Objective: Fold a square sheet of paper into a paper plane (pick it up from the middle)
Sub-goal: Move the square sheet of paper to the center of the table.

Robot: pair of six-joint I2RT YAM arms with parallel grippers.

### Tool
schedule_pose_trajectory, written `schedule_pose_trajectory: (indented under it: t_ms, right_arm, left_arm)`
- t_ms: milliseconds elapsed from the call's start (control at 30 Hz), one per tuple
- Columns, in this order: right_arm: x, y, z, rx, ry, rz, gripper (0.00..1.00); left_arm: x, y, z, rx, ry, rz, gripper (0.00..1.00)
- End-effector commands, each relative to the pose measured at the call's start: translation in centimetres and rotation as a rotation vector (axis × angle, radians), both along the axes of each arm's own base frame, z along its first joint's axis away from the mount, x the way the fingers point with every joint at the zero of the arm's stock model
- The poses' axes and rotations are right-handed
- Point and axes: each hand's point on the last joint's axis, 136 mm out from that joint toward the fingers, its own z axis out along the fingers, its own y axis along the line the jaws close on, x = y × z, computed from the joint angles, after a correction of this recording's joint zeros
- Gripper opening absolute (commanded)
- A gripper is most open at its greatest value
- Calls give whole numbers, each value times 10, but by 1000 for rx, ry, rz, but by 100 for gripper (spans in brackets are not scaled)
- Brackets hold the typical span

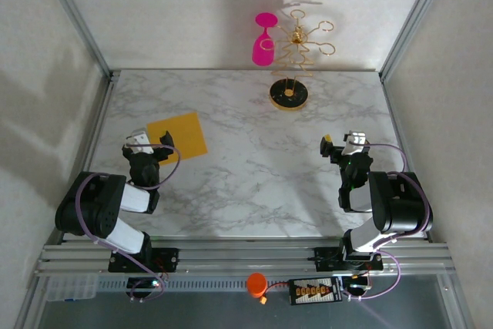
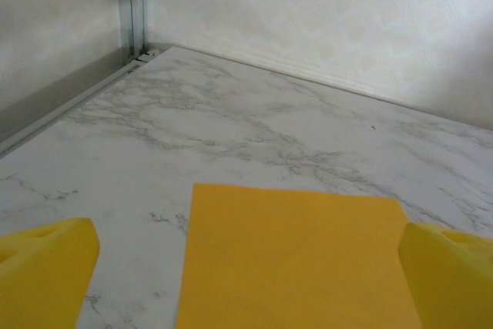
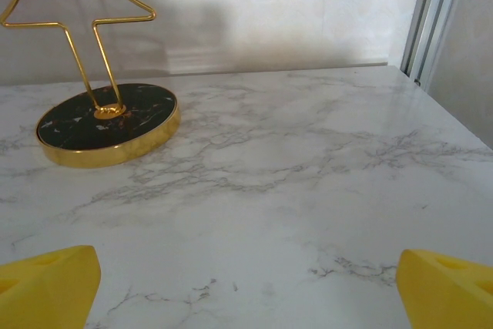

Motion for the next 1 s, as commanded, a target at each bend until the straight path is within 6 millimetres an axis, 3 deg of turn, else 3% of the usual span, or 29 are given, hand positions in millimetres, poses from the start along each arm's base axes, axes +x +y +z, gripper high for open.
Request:
schedule_pose_trajectory:
  t_ms: [0,133,233,400,733,967]
  right_arm:
    - [4,2,14,1,-40,15,99]
    - [3,2,30,10,-24,11,99]
    - [16,-3,50,89,14,-30,99]
    - [33,11,58,295,164,-7,99]
    - [59,78,60,587,360,239,99]
    - [63,100,49,618,417,233,99]
  left_arm:
    - [-4,2,11,9,-41,15,99]
    - [-11,10,32,-3,-57,64,99]
    - [-11,22,46,-64,-32,150,99]
    - [6,21,54,-235,113,199,99]
    - [43,-28,17,-459,403,34,99]
    - [70,-51,-17,-504,565,-31,99]
